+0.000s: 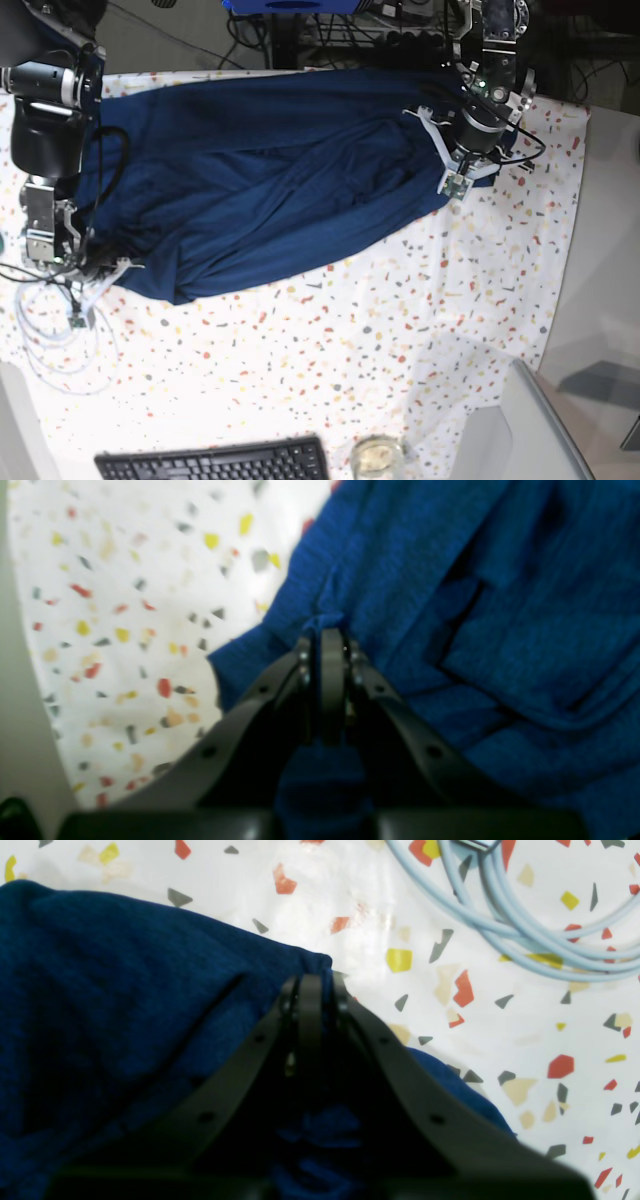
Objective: Layout the t-shirt on the table in an organized manner, then fold the t-shirt properly
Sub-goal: 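Fold the grasped shirt side with the left gripper toward the shirt center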
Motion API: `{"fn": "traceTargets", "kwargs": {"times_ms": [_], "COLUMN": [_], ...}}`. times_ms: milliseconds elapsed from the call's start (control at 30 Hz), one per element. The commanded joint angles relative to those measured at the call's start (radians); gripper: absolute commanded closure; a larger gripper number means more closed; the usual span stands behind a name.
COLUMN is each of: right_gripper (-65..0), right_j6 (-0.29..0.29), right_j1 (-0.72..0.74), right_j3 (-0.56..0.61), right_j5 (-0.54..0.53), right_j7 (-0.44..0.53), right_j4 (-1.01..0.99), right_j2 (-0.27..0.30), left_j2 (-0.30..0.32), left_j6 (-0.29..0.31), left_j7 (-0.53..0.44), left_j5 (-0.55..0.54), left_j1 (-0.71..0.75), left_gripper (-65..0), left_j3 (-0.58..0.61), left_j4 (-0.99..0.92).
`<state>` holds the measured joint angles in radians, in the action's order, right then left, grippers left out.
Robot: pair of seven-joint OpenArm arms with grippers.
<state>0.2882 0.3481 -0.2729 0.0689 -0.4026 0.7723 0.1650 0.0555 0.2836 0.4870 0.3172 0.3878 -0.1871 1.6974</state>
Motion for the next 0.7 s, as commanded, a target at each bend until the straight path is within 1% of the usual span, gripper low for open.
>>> {"fn": "traceTargets", "kwargs": {"times_ms": [0,100,133,200,333,400,467,500,567,600,667], "right_gripper": [0.0,0.0,0.0,0.0,0.0,0.0,0.0,0.0,0.0,0.0,0.0], "right_j6": [0.001,0.001,0.001,0.001,0.001,0.001,0.001,0.001,0.001,0.001,0.001], "right_j1": [0.024,0.024,0.024,0.024,0.024,0.024,0.024,0.024,0.026,0.026,0.026], "right_j3": [-0.001,-0.001,-0.001,-0.001,-0.001,-0.001,-0.001,-0.001,-0.001,-0.001,-0.001], "right_j5": [-0.005,-0.005,-0.005,-0.005,-0.005,-0.005,-0.004,-0.004,-0.004,-0.004,-0.002], "right_j7": [0.018,0.018,0.018,0.018,0.018,0.018,0.018,0.018,0.018,0.018,0.018], "right_j4": [0.014,0.014,0.014,0.014,0.014,0.014,0.014,0.014,0.014,0.016,0.014], "right_j2": [0.012,0.012,0.012,0.012,0.012,0.012,0.014,0.014,0.014,0.014,0.014], "left_j2": [0.000,-0.012,-0.012,-0.013,-0.026,-0.026,-0.026,-0.026,-0.024,-0.019,0.002], "left_j6": [-0.010,-0.010,-0.010,-0.010,-0.008,-0.008,-0.008,-0.008,-0.005,-0.004,-0.004], "left_j7": [-0.011,0.032,0.052,0.080,0.115,0.118,0.121,0.121,0.123,0.123,0.151], "left_j5": [0.001,0.001,0.000,0.000,0.000,-0.002,-0.020,-0.049,-0.148,-0.214,-0.333], "left_j1": [0.007,0.020,0.021,0.023,0.021,0.017,-0.010,-0.023,-0.053,-0.074,-0.109], "left_gripper": [-0.2,-14.6,-18.6,-23.9,-31.6,-35.1,-36.0,-36.0,-35.9,-35.9,-35.9], "left_j3": [-0.002,-0.005,-0.005,-0.005,-0.005,-0.005,-0.009,-0.021,-0.090,-0.133,-0.205], "left_j4": [0.039,0.086,0.102,0.129,0.172,0.174,0.171,0.166,0.152,0.137,0.089]}}
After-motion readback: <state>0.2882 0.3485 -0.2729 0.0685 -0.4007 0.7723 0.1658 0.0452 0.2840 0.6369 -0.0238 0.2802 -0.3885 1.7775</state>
